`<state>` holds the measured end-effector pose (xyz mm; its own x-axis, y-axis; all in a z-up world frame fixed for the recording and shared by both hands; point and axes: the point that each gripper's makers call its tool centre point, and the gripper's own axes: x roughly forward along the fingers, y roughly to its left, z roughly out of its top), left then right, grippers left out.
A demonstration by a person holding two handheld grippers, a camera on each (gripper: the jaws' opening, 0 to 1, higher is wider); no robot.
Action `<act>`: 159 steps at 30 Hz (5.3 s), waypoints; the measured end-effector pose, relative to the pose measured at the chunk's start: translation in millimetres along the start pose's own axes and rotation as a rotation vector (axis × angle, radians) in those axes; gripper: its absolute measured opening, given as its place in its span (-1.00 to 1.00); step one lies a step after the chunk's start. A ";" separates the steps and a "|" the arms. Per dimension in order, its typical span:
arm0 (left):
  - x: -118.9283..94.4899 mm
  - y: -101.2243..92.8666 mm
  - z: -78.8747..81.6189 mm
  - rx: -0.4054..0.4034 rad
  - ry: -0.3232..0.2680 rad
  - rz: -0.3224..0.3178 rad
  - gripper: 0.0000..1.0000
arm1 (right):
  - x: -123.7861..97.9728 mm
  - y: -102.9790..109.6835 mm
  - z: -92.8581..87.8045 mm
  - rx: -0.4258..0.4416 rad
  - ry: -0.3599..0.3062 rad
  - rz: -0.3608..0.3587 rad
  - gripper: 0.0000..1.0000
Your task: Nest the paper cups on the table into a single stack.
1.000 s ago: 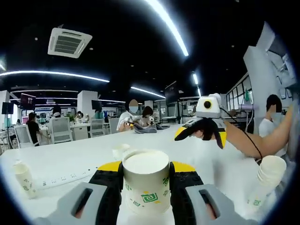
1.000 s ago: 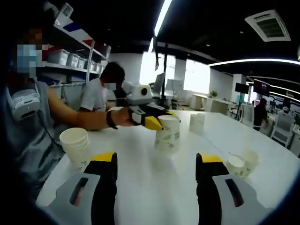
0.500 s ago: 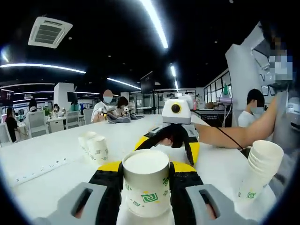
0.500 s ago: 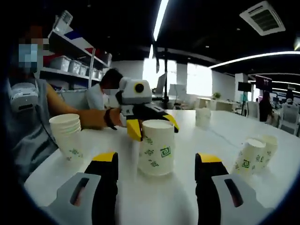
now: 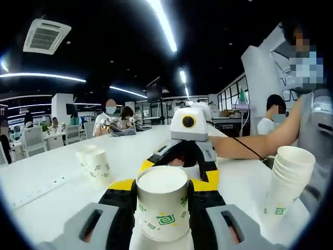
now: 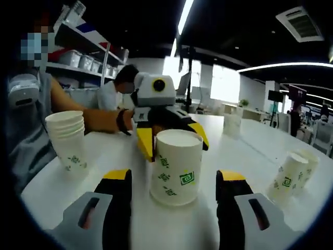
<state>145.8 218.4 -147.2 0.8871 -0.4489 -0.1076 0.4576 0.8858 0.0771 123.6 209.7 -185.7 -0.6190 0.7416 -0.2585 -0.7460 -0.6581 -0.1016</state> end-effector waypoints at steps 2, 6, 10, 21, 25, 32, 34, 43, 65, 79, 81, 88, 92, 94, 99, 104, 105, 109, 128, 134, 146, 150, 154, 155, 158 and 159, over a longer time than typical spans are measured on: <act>-0.2 -0.3 5.1 -0.003 -0.022 -0.007 -0.17 | 1.1 1.4 -1.6 -0.001 0.007 0.003 0.36; -2.5 -2.2 21.7 -0.026 -0.096 -0.029 -0.17 | 0.0 4.7 0.8 0.005 -0.005 0.014 0.34; -5.6 -4.0 32.1 -0.054 -0.147 -0.045 -0.17 | 2.4 6.9 7.4 0.025 -0.036 0.013 0.32; -5.9 -5.9 33.3 -0.071 -0.163 -0.051 -0.17 | 5.5 9.3 9.6 0.035 -0.046 0.034 0.21; -6.8 -6.7 35.3 -0.074 -0.174 -0.054 -0.17 | 5.9 9.7 10.5 0.043 -0.051 0.039 0.09; -8.2 -7.0 34.2 -0.072 -0.169 -0.050 -0.18 | 3.1 7.0 9.2 0.043 -0.044 0.033 0.06; -8.8 -7.5 34.2 -0.073 -0.168 -0.046 -0.18 | -1.2 2.6 10.5 0.041 -0.047 0.025 0.05; -11.8 -5.7 31.5 -0.065 -0.150 -0.032 -0.18 | -19.6 -13.3 18.8 0.034 -0.079 -0.021 0.03; -6.8 -8.7 -17.2 -0.085 0.035 -0.022 -0.15 | -33.7 -21.8 21.3 0.052 -0.104 -0.099 -0.02; -6.3 -6.9 -23.8 -0.051 0.071 -0.007 -0.02 | -33.9 -29.7 13.7 0.062 -0.082 -0.109 0.10; -6.8 -6.5 -24.1 -0.048 0.073 -0.006 -0.03 | -34.5 -33.1 11.7 0.064 -0.077 -0.107 0.10; -7.5 -6.3 -23.1 -0.042 0.069 -0.005 -0.04 | -33.3 -28.5 10.7 0.063 -0.072 -0.098 0.10; -7.7 -5.8 -23.1 -0.040 0.069 -0.004 -0.05 | -32.0 -25.4 7.7 0.062 -0.063 -0.080 0.17; -7.7 -5.6 -23.2 -0.039 0.070 -0.004 -0.05 | -31.4 -23.0 5.7 0.062 -0.058 -0.071 0.23; -8.5 -5.2 -22.6 -0.036 0.068 -0.005 -0.05 | -32.2 -18.7 -1.6 0.053 -0.028 -0.046 0.33; -8.3 1.4 -23.2 -0.031 0.071 -0.002 -0.06 | -39.7 -11.6 -14.4 0.059 -0.001 0.009 0.36; -7.9 4.0 -23.3 -0.030 0.071 -0.002 -0.06 | -40.5 -11.3 -16.1 0.057 0.006 0.017 0.36; -8.2 8.8 -23.7 -0.031 0.071 0.003 -0.06 | -43.5 -8.3 -20.3 0.059 0.011 0.061 0.39; -8.1 21.6 -20.1 -0.037 0.053 0.012 -0.07 | -50.9 -10.1 -24.8 0.046 0.018 0.076 0.13; -6.3 -2.0 -3.5 -0.108 0.002 -0.053 -0.12 | -46.8 -3.1 -25.5 0.048 0.025 0.071 0.11; -0.5 -12.0 -19.4 -0.067 0.087 -0.050 -0.32 | -45.7 -5.2 -26.2 0.047 0.033 0.047 0.09; 2.0 -15.8 -19.1 -0.058 0.095 -0.044 -0.41 | -45.1 -4.6 -26.1 0.044 0.035 0.045 0.09; 2.4 -18.8 -25.1 -0.051 0.114 -0.050 -0.49 | -45.1 -5.1 -26.2 0.045 0.035 0.043 0.09; 2.6 -20.0 -25.9 -0.051 0.116 -0.054 -0.50 | -45.0 -4.7 -26.2 0.045 0.035 0.043 0.09; 3.9 -25.0 -25.1 -0.056 0.115 -0.065 -0.50 | -43.1 -0.7 -25.6 0.045 0.037 0.042 0.09; 4.1 -26.2 -24.9 -0.049 0.119 -0.060 -0.51 | -42.9 0.3 -25.5 0.045 0.039 0.041 0.09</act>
<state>135.9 196.2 -174.4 0.8435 -0.4867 -0.2273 0.5035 0.8638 0.0188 156.2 174.4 -199.1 -0.6400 0.7080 -0.2987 -0.7310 -0.6808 -0.0475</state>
